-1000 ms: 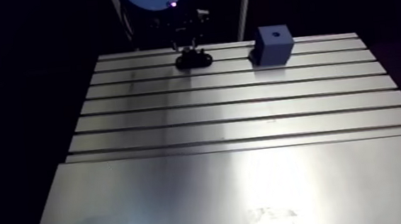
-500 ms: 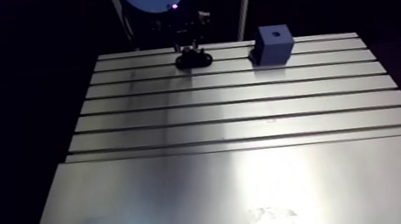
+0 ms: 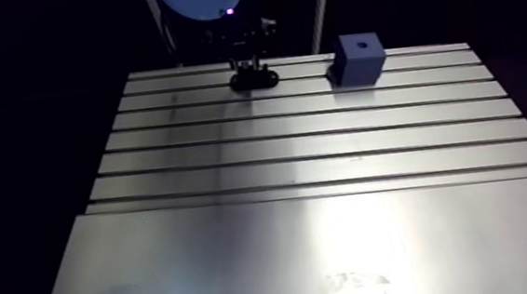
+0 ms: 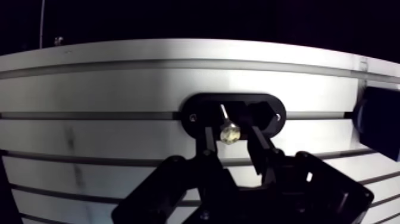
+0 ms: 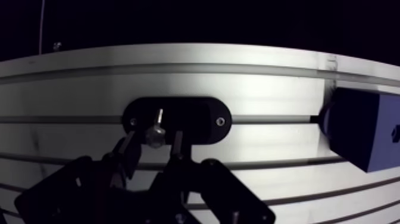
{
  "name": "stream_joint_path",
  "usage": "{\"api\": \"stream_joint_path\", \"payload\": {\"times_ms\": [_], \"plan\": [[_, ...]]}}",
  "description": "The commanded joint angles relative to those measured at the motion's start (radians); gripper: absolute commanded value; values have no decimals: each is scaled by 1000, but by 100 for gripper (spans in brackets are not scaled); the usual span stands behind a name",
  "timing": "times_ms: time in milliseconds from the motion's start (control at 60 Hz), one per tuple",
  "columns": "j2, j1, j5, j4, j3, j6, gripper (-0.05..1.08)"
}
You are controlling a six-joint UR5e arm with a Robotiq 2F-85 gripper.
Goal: Pick up the M10 bolt and insert it into the hex recess until seated.
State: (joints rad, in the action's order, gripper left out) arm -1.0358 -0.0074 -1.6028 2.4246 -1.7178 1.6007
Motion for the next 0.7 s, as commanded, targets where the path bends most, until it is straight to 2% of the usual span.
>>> {"api": "stream_joint_path", "payload": {"times_ms": [17, 317, 700], "plan": [[0, 0, 1, 0, -1, 0, 60], [0, 1, 7, 0, -1, 0, 63], [1, 1, 4, 0, 0, 2, 66]]}}
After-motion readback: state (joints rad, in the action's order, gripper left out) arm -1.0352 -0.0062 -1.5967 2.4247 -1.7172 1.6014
